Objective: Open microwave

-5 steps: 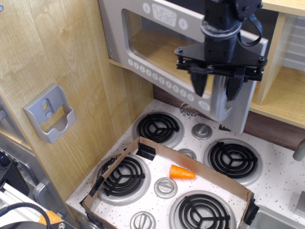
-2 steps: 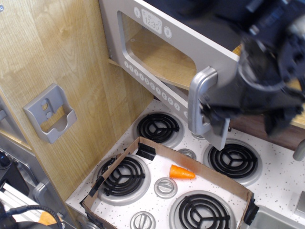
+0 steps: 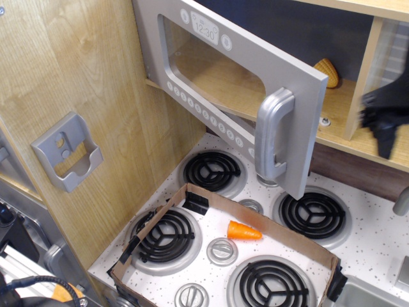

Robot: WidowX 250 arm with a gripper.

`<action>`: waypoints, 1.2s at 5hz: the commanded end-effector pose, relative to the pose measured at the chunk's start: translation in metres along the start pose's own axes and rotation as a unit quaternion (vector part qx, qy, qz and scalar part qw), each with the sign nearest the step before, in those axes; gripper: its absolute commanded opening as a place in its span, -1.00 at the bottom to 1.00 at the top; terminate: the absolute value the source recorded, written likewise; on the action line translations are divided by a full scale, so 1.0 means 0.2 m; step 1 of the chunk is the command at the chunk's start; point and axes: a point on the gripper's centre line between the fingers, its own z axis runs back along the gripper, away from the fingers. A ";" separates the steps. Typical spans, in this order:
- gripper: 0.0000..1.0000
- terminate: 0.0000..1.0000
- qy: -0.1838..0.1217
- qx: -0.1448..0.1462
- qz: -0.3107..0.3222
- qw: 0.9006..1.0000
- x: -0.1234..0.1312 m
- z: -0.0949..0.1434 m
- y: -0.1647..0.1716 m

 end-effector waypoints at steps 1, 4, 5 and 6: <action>1.00 -1.00 -0.047 -0.040 -0.099 0.993 0.22 0.11 -0.14; 1.00 -1.00 -0.083 -0.037 -0.283 0.955 0.49 0.05 0.27; 1.00 -1.00 -0.064 0.021 -0.277 0.958 0.47 0.04 0.41; 1.00 -1.00 -0.038 0.038 -0.251 0.967 0.40 0.03 0.52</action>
